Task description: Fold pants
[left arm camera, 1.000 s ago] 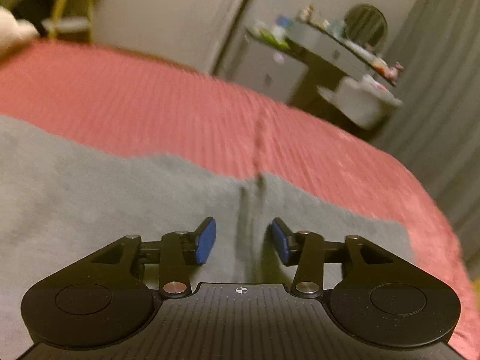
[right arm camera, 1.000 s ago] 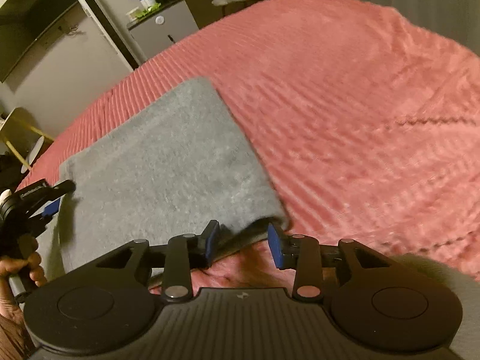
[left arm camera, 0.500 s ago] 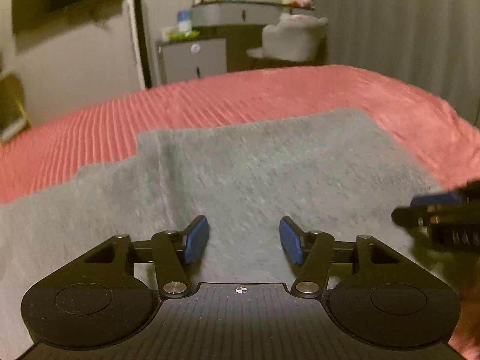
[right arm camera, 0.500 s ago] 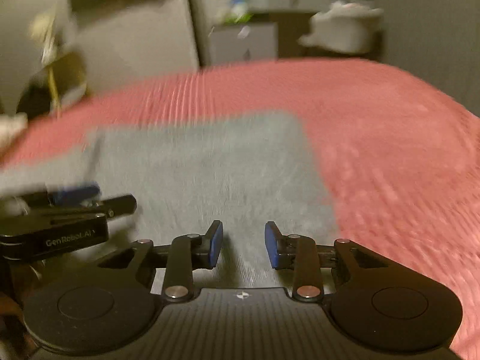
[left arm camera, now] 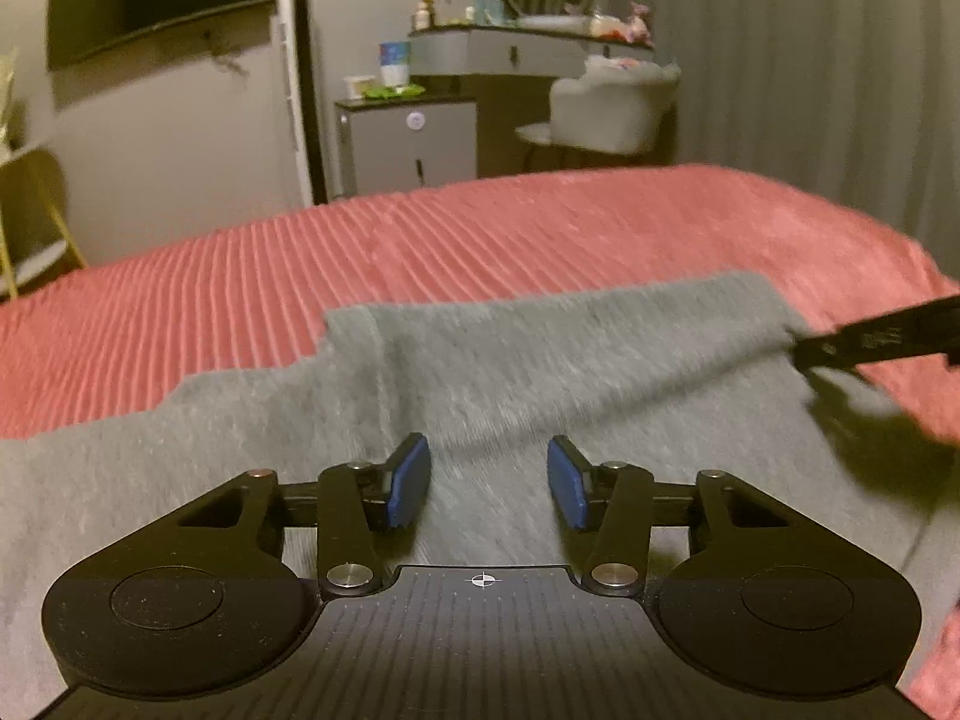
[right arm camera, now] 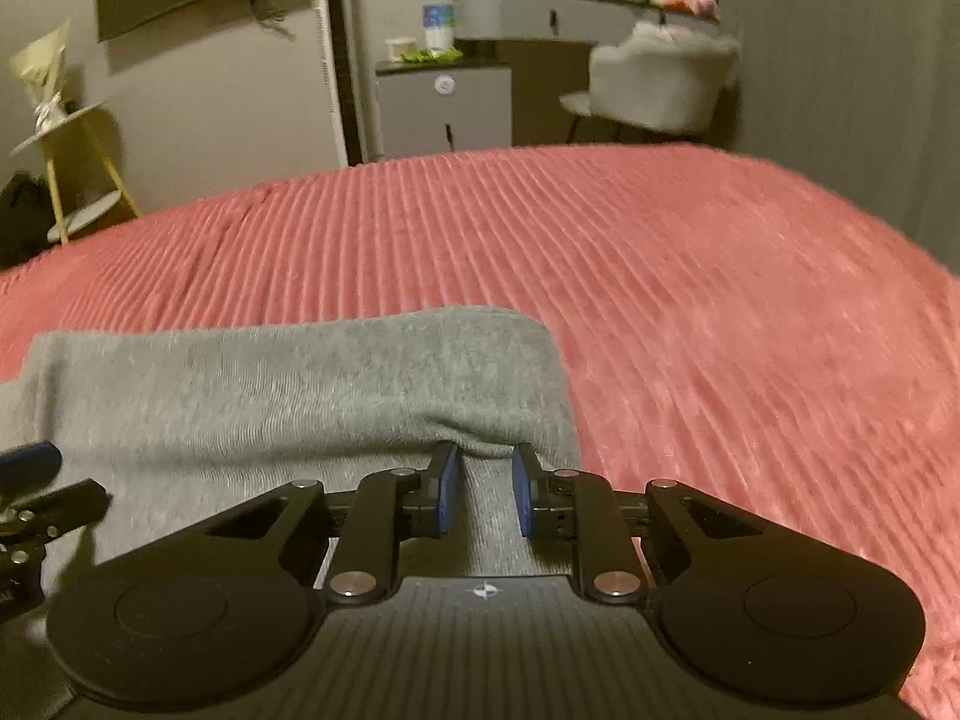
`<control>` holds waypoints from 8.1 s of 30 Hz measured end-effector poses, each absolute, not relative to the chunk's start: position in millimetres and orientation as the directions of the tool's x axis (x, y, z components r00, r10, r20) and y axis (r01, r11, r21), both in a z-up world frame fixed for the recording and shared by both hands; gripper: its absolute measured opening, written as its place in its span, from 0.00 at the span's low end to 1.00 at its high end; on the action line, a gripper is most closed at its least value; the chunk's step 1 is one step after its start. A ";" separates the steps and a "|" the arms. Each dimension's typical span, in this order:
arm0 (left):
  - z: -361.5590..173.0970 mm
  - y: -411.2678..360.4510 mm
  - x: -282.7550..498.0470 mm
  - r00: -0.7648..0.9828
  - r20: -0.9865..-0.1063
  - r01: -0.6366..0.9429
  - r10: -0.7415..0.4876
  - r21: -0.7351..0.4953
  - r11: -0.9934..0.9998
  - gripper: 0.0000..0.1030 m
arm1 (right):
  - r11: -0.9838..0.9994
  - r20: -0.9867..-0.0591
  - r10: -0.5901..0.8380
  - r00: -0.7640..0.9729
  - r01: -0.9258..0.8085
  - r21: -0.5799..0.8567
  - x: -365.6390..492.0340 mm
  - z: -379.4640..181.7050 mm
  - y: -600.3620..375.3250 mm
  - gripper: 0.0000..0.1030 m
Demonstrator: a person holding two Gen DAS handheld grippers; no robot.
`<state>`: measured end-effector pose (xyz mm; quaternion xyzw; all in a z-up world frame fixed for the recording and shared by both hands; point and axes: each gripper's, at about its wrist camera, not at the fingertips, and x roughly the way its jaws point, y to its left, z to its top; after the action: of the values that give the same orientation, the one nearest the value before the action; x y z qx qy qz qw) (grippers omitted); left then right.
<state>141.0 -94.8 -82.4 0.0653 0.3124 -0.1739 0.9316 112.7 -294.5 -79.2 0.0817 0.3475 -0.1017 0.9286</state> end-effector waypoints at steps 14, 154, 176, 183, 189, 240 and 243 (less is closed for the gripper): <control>-94.0 -96.5 163.4 0.766 -0.561 0.342 -0.313 -0.057 0.938 0.68 | 0.977 -0.601 -0.173 0.781 0.211 -0.007 150.1 -97.2 -287.7 0.30; -79.4 4.8 43.4 0.557 -0.806 -0.133 -0.201 -0.326 0.936 0.24 | 0.640 -0.245 0.380 0.892 -0.062 0.766 46.8 44.4 -266.9 0.41; -9.6 -26.7 33.5 0.705 -0.692 -0.050 -0.158 -0.271 0.961 0.82 | 0.909 -0.417 0.070 0.906 0.114 0.401 14.6 -32.6 -307.9 0.47; -78.8 -76.4 68.0 0.513 -0.858 0.005 0.013 0.018 1.000 0.81 | 0.987 -0.565 -0.026 0.824 0.110 0.114 41.0 -63.4 -260.3 0.34; -36.3 -71.2 78.7 0.597 -0.801 0.030 -0.055 -0.046 0.998 0.60 | 0.979 -0.562 -0.001 0.827 0.115 0.168 26.1 -62.6 -273.0 0.34; -65.1 -93.9 141.2 0.614 -0.771 -0.065 0.170 0.165 0.984 0.85 | 0.842 -0.602 -0.111 0.791 0.397 0.366 38.1 -92.9 -318.8 0.96; -62.8 -91.3 135.1 0.616 -0.764 -0.066 0.189 0.190 0.980 0.85 | 0.842 -0.599 -0.119 0.792 0.400 0.361 36.3 -92.8 -316.1 0.96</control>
<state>135.1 -91.3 -62.8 0.0716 0.4322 0.0712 0.8961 36.3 -316.1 -92.8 0.2424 0.2900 -0.1417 0.9149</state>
